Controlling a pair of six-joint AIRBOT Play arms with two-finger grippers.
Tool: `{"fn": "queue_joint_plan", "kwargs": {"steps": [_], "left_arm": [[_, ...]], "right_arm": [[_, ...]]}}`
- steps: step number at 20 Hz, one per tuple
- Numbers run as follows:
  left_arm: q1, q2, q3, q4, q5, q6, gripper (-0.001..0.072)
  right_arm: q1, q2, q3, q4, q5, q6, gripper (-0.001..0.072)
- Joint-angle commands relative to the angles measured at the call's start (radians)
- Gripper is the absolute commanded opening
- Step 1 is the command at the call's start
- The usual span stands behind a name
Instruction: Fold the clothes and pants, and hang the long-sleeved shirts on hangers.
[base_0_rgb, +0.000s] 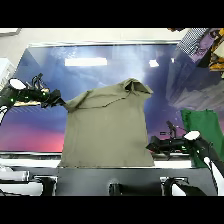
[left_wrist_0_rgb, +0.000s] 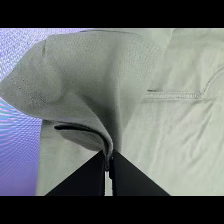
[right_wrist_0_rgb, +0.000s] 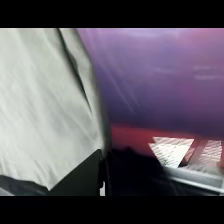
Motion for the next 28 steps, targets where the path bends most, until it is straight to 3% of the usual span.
{"fn": "queue_joint_plan", "kwargs": {"steps": [1,4,8,14,17,18,20,21,23,24,28], "left_arm": [[0.000,0.000,0.001,0.000,0.001,0.000,0.0019],[0.000,0.000,0.001,0.000,0.001,0.000,0.0019],[-0.001,-0.001,0.001,0.000,0.005,0.000,0.0019],[-0.023,-0.006,0.000,0.001,0.005,0.000,0.0019],[-0.040,-0.015,0.000,0.000,0.006,0.000,0.0019],[-0.045,-0.018,0.000,0.001,0.006,0.000,0.0019],[-0.051,-0.019,0.000,0.001,0.013,0.000,0.0019],[-0.051,-0.019,0.000,0.000,0.018,0.000,0.0019],[-0.050,-0.019,0.000,0.000,0.022,0.000,0.0019],[-0.050,-0.019,0.000,0.001,0.022,0.000,0.0019],[-0.050,-0.019,0.000,0.000,0.022,0.000,0.0019]], "right_arm": [[0.017,0.001,0.040,0.002,-0.061,0.051,0.0031],[-0.027,-0.003,0.244,-0.114,-0.135,0.227,0.0031],[-0.055,-0.170,0.639,-0.256,-0.222,0.338,0.0029],[-0.055,-0.592,1.173,-0.254,-0.206,0.534,0.0030],[-0.054,-0.693,1.255,-0.168,-0.200,0.564,0.0032],[-0.055,-0.703,1.255,-0.151,-0.187,0.564,0.0050],[-0.058,-0.697,1.256,-0.150,-0.125,0.554,0.0267],[-0.070,-0.680,1.256,-0.150,-0.078,0.522,0.0329],[-0.100,-0.634,1.256,-0.148,0.032,0.460,0.0363],[-0.123,-0.602,1.256,-0.149,0.106,0.413,0.0494],[-0.212,-0.451,1.179,-0.155,0.343,0.277,0.0500]]}}
